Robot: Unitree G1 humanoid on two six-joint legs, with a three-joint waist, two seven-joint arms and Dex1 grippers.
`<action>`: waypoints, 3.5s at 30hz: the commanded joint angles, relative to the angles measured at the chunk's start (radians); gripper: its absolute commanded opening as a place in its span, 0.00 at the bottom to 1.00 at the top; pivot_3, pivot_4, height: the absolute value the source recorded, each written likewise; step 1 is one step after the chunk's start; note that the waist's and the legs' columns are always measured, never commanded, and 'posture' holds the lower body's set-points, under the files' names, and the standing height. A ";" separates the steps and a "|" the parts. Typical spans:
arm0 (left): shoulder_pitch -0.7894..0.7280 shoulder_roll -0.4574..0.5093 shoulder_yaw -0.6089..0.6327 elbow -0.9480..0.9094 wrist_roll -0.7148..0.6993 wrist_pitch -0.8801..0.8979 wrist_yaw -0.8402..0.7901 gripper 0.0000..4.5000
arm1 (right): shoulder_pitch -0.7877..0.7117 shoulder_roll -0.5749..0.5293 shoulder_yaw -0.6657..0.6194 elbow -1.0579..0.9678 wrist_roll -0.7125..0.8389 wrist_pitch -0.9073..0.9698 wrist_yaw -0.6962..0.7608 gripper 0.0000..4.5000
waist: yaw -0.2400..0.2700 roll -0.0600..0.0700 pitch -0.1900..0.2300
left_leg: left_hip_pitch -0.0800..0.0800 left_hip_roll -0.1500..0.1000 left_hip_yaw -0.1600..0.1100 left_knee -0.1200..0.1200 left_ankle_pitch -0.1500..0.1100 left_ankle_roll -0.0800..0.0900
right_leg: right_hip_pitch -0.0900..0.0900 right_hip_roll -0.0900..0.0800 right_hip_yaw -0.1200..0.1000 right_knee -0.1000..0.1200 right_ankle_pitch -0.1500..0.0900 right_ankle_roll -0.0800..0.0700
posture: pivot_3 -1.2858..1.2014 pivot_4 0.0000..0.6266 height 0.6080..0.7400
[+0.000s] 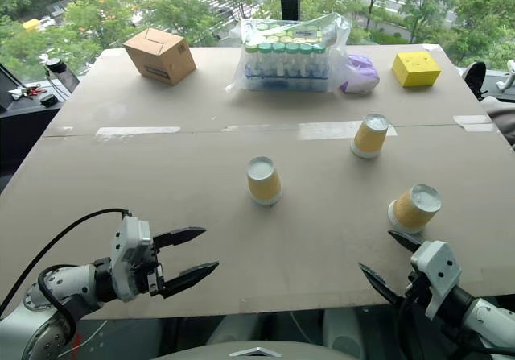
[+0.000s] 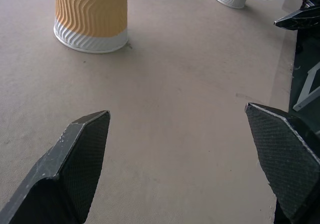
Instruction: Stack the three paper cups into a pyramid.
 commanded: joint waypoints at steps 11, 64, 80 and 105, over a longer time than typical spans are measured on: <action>-0.325 -0.073 -0.066 0.060 -0.023 0.022 0.076 0.99 | -0.199 0.056 0.036 -0.023 0.031 -0.011 -0.100 1.00 | -0.002 0.002 0.000 | 0.000 0.000 -0.001 0.000 0.002 -0.005 | -0.001 0.001 -0.001 0.001 0.001 0.000 | 0.52 0.24 1.00; -0.821 -0.194 -0.396 0.540 0.293 -0.082 -0.054 0.75 | -0.086 0.012 0.096 -0.233 0.079 0.030 -0.115 1.00 | -0.001 0.001 0.000 | -0.002 0.000 -0.004 0.001 0.002 -0.005 | -0.002 0.001 -0.002 0.000 0.001 0.000 | 0.52 0.24 1.00; -0.602 -0.076 -0.178 0.367 0.102 -0.061 -0.150 0.99 | -0.147 0.052 -0.138 -0.151 -0.009 0.136 -0.354 1.00 | -0.003 0.002 0.000 | -0.002 0.000 -0.003 0.000 0.002 -0.005 | -0.004 0.001 -0.001 0.001 0.001 0.000 | 0.52 0.24 1.00; -0.443 0.085 0.011 -0.022 -0.313 0.169 -0.186 1.00 | -0.357 0.008 -0.225 0.054 0.183 0.405 -0.340 0.47 | -0.002 0.004 0.001 | -0.002 0.000 -0.001 -0.001 0.001 -0.005 | -0.003 0.001 -0.001 0.000 0.001 -0.001 | 0.52 0.24 1.00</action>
